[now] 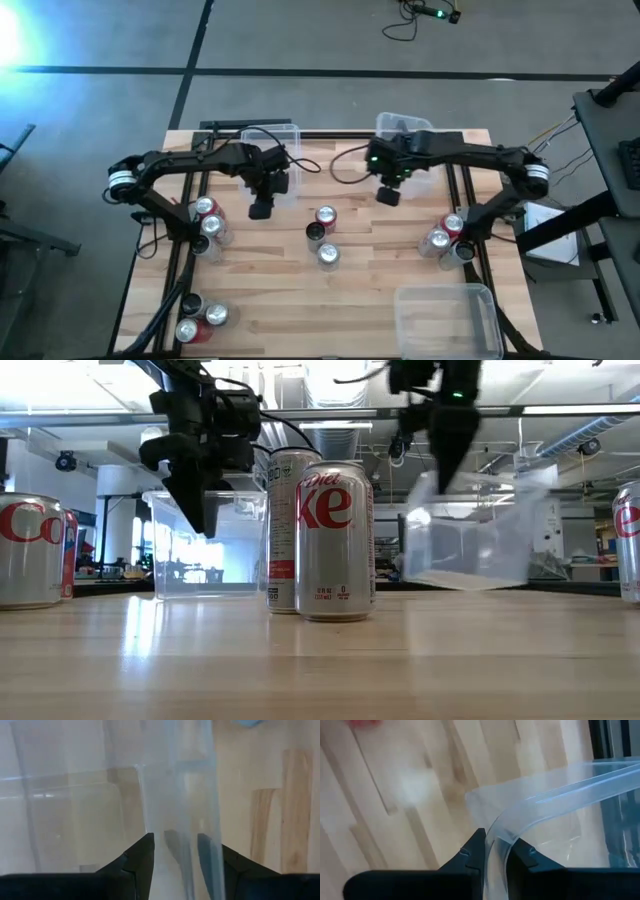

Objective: Sort soda cans
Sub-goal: Move the transparent bins to the top middle of the table

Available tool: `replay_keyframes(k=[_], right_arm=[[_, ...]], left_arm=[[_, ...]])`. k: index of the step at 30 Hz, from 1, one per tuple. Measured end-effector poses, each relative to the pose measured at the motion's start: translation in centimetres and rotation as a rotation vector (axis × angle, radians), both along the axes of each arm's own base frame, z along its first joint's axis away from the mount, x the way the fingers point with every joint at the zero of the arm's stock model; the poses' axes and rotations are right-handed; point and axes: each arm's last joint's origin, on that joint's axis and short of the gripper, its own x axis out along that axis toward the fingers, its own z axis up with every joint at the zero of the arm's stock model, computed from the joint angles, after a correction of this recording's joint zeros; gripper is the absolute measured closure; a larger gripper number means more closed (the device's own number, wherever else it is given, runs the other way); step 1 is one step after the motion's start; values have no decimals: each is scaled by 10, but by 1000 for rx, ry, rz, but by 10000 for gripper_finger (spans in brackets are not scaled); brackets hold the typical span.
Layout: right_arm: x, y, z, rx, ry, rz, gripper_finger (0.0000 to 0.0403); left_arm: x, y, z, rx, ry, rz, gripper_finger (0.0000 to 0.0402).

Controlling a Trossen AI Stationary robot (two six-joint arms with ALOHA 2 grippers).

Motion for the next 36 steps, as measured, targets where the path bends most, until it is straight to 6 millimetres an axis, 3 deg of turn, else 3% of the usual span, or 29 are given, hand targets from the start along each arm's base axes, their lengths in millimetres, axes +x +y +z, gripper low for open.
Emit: replay_keyframes(k=[9, 19, 28, 32, 36], right_arm=[[89, 19, -9, -7, -65, 47, 368], [141, 17, -14, 53, -132, 97, 356], [157, 16, -25, 104, -148, 66, 315], [155, 17, -13, 95, -201, 58, 262], [142, 18, 17, 77, -270, 60, 200]], left_arm=[[-3, -2, -3, -34, -14, -71, 272], [-21, -7, 20, 20, -54, -97, 272], [-31, -10, 30, 47, -80, -45, 272], [-30, -9, 31, 52, -100, -36, 272], [-26, -8, 33, 63, -143, -16, 272]])
